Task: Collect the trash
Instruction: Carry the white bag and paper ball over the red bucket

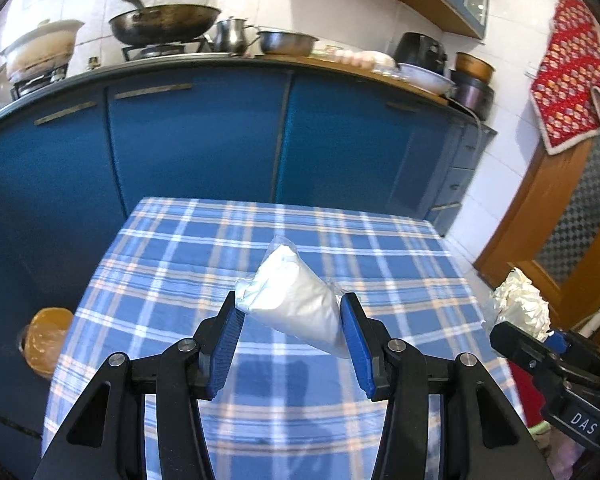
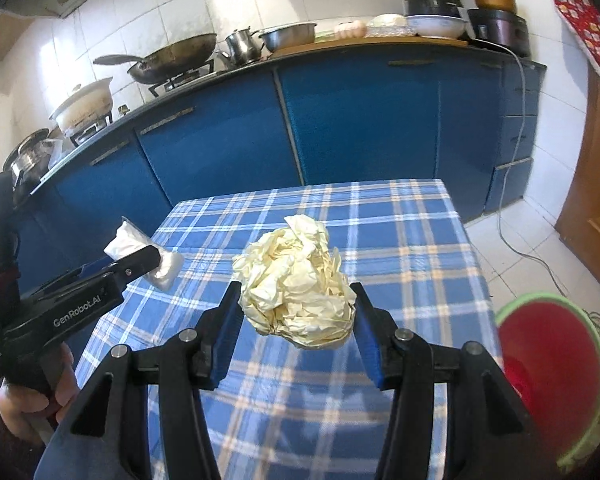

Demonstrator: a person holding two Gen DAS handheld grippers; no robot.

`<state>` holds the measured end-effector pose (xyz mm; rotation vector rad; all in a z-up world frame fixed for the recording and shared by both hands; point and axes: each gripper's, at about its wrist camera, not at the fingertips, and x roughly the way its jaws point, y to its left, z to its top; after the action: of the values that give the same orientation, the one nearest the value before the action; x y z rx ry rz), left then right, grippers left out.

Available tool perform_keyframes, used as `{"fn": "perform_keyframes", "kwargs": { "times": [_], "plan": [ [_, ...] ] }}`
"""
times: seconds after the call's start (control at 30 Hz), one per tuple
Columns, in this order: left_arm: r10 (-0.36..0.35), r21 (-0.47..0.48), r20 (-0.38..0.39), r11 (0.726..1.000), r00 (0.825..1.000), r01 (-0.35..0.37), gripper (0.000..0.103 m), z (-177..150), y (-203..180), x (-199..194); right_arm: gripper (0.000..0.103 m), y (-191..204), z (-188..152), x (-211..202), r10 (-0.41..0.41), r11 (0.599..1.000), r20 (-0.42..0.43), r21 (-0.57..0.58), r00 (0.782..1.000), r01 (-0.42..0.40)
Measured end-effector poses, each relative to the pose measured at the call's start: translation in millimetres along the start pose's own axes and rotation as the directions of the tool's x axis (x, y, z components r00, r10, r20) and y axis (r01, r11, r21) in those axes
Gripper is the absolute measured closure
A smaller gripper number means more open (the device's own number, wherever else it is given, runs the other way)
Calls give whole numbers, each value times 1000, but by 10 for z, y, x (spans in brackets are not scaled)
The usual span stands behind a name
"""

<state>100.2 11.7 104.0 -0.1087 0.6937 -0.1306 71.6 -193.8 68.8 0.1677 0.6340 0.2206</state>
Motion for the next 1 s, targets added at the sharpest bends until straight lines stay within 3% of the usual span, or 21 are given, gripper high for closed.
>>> {"fn": "perform_keyframes", "kwargs": {
  "times": [0.43, 1.0],
  "plan": [
    [-117, 73, -30, 990, 993, 118, 52, -155, -698, -62, 49, -576, -287, -582, -94, 991, 40, 102, 995, 90],
    [-205, 173, -93, 960, 974, 218, 52, -352, -1574, 140, 49, -1423, -606, -955, -218, 947, 51, 254, 975, 199]
  ]
}}
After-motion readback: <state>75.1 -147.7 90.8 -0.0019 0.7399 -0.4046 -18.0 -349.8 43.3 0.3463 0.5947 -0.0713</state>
